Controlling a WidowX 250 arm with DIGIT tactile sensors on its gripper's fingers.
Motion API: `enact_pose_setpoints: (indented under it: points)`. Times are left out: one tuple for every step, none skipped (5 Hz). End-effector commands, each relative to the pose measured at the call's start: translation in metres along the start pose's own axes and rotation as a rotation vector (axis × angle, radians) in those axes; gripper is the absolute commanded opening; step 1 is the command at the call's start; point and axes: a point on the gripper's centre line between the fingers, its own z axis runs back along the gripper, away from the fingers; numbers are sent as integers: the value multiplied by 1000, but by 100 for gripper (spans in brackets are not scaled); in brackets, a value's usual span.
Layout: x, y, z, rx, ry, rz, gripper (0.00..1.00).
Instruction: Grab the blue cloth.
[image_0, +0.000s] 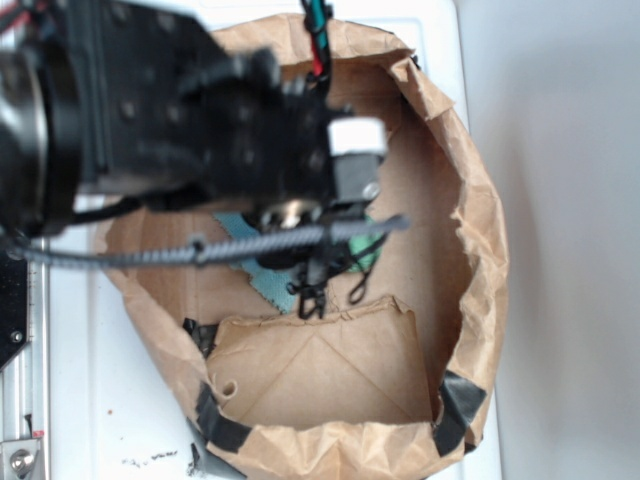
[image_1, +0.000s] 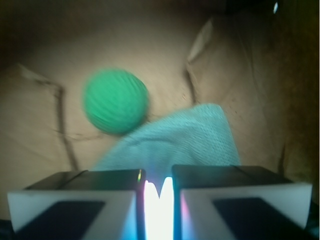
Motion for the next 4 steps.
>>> enact_pose_setpoints:
  points:
    - [22, 10, 22, 5, -38, 57, 100]
    - [23, 14, 8, 59, 22, 173, 100]
    - [18, 20, 4, 92, 56, 357, 100]
    - [16, 23, 3, 101, 108, 561, 100]
